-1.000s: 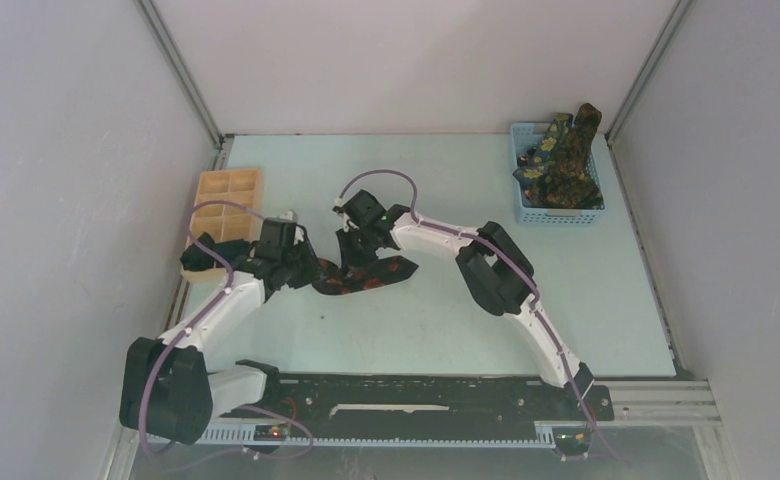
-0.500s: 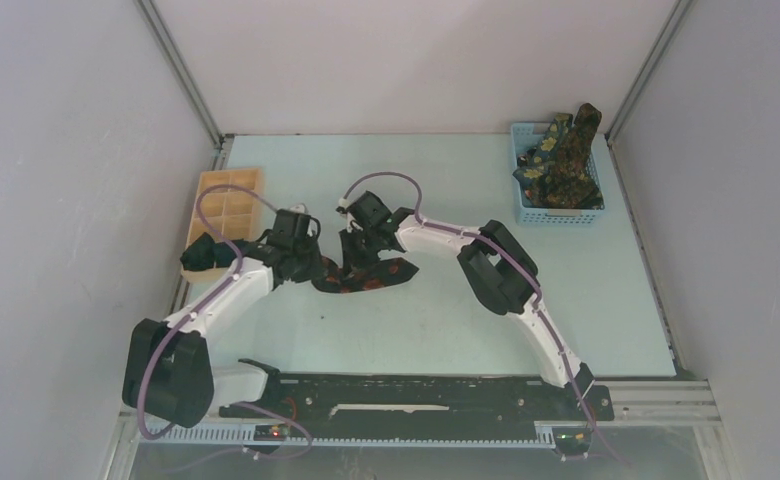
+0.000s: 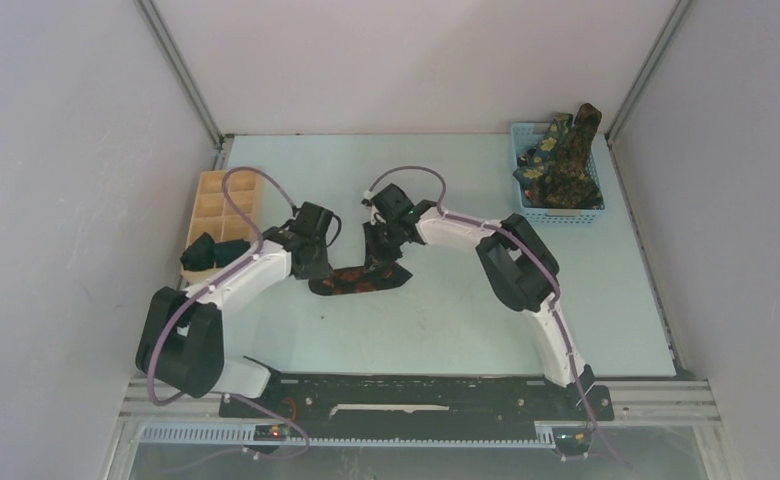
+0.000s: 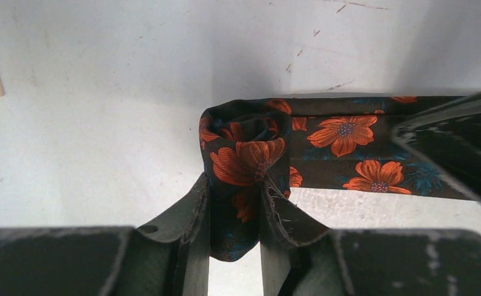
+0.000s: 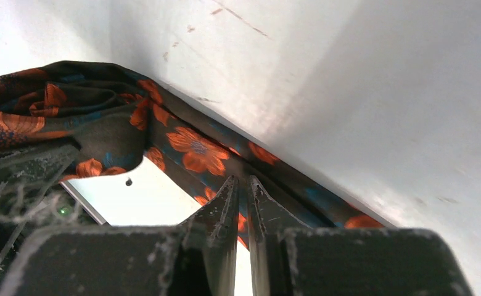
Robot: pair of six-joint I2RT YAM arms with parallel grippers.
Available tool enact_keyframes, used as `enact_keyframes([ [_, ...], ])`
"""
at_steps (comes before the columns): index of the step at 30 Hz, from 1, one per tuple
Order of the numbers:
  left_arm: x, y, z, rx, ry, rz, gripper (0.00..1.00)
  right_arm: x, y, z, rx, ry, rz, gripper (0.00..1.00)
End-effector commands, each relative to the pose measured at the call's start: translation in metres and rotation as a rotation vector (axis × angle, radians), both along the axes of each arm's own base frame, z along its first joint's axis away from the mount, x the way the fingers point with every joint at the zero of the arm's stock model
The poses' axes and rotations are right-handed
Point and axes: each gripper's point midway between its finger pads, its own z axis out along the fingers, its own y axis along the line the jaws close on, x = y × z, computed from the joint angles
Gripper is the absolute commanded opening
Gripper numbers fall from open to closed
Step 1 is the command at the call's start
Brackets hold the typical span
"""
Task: Roll the ties
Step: Roll the tie at the center of the board.
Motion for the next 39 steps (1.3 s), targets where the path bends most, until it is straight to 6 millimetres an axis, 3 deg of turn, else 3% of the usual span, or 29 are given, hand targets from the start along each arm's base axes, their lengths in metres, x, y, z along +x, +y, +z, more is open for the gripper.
enact_keyframes([
  [1,0.007,0.009,0.009,0.116,-0.020,-0.011,0.16,0.012,-0.016,0.040,0.028,-0.065,-0.032,0.12],
  [9,0.008,0.015,0.012,0.292,0.001,-0.042,0.15,0.030,-0.052,0.063,0.048,-0.095,-0.104,0.12],
  [19,0.007,0.008,0.001,0.405,0.034,-0.083,0.14,0.044,-0.088,0.075,0.054,-0.104,-0.171,0.12],
  [33,0.007,-0.031,-0.015,0.438,0.073,-0.190,0.13,0.047,-0.106,0.090,0.076,-0.116,-0.202,0.12],
  [39,0.005,-0.053,-0.027,0.387,0.102,-0.239,0.22,0.047,-0.108,0.092,0.077,-0.115,-0.205,0.12],
])
